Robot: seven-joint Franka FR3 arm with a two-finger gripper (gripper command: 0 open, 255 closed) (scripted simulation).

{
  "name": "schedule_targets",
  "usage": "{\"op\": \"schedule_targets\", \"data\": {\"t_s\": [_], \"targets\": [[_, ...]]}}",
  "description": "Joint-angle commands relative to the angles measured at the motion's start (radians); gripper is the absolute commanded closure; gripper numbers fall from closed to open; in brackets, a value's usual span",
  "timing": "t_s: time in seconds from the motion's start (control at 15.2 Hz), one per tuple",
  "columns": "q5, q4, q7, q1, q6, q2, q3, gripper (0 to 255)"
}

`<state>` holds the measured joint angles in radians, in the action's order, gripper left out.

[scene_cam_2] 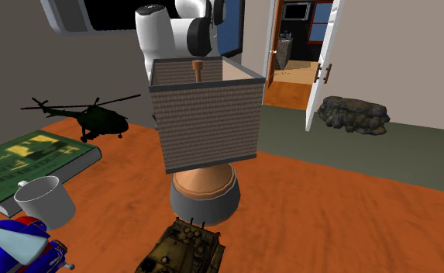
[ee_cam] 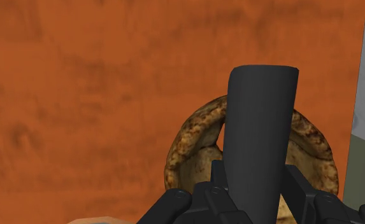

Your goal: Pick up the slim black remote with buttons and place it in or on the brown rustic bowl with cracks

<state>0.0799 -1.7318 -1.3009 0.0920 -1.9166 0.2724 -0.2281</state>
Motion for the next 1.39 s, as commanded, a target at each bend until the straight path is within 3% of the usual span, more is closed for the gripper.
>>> {"op": "schedule_targets", "data": {"t_s": [0.0,0.13,0.2,0.53,0.79,1.32], "targets": [[0.0,-0.001,0.0,0.0,0.0,0.0,0.0,255],[0.0,-0.001,0.0,0.0,0.0,0.0,0.0,255],[0.0,-0.001,0.0,0.0,0.0,0.0,0.0,0],[0.0,-0.001,0.0,0.0,0.0,0.0,0.0,0],[-0.006,0.11,0.004,0.003,0.123,-0.012,-0.003,0],[-0.006,0.11,0.004,0.003,0.123,-0.012,-0.003,0]]}}
